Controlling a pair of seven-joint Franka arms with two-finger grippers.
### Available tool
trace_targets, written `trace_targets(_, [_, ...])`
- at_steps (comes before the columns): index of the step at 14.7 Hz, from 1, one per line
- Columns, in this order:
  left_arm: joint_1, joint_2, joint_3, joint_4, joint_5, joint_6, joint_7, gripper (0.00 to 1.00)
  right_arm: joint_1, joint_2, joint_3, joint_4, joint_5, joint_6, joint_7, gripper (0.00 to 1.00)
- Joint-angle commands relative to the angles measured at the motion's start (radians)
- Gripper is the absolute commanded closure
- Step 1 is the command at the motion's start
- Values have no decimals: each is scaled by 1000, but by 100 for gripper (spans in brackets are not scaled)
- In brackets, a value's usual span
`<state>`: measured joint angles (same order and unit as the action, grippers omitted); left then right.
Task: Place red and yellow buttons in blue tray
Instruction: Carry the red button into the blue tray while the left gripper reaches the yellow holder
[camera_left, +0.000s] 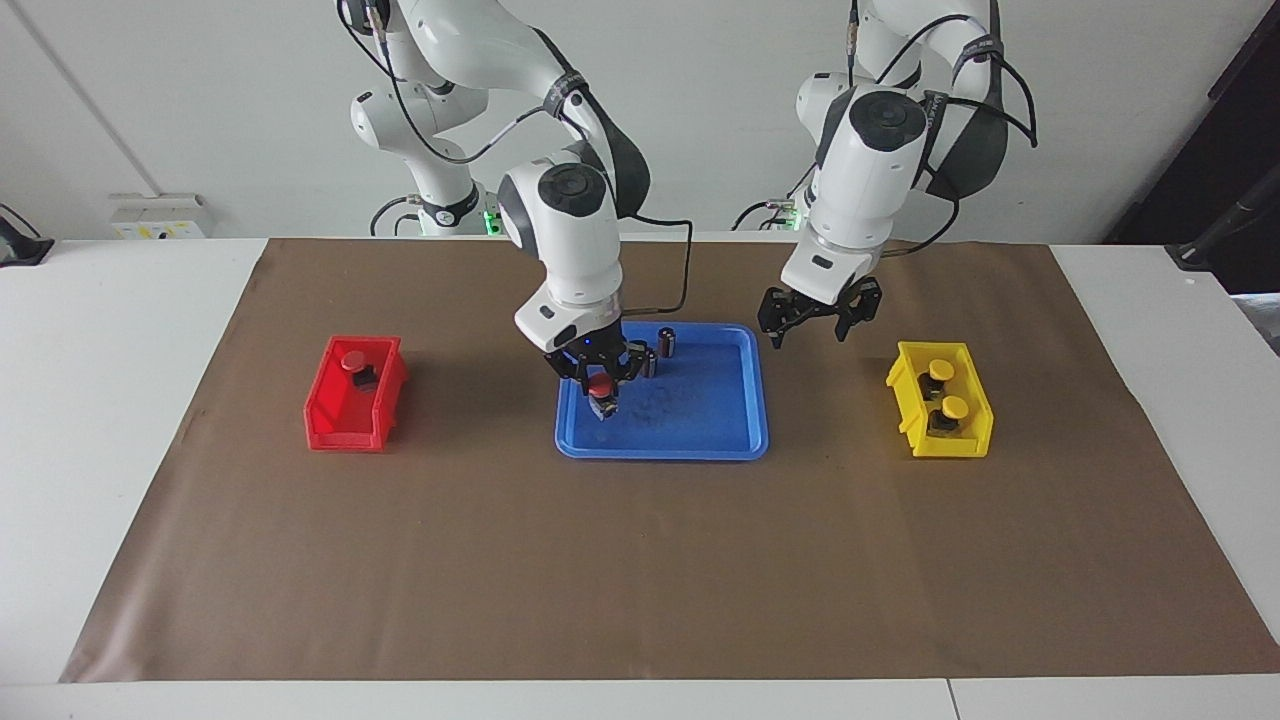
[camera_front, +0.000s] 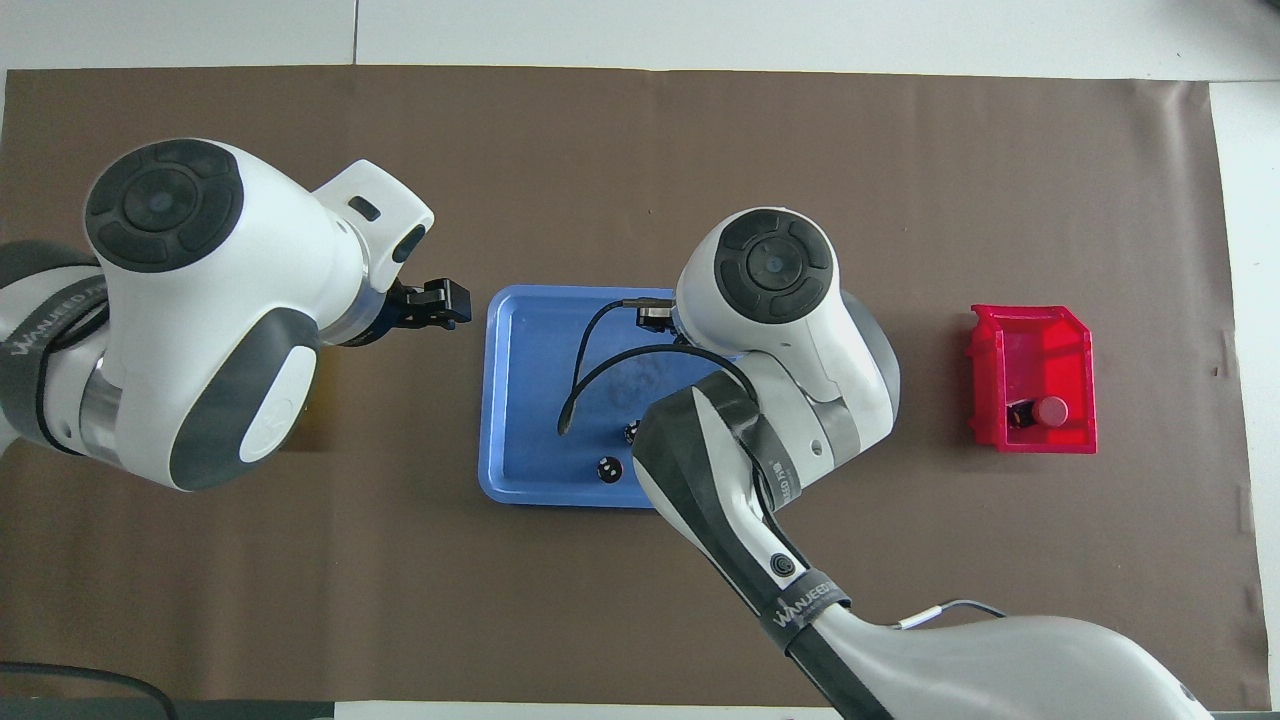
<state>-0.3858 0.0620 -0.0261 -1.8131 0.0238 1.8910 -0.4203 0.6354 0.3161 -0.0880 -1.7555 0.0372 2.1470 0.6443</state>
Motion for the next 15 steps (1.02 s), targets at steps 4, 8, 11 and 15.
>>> trace_targets(4, [288, 16, -3, -125, 22, 237, 354, 12, 64, 57, -7, -42, 9, 94, 84, 64])
trace_targets(8, [355, 61, -3, -178, 22, 324, 446, 23, 43, 54, -13, 41, -19, -14, 78, 0])
trace_targets(11, [375, 68, -2, -229, 22, 393, 457, 28, -81, -27, -16, 130, -68, -197, -39, 0])
trace_targets(15, [386, 70, -2, -250, 22, 404, 486, 28, -346, -224, -15, -14, -46, -314, -461, 0])
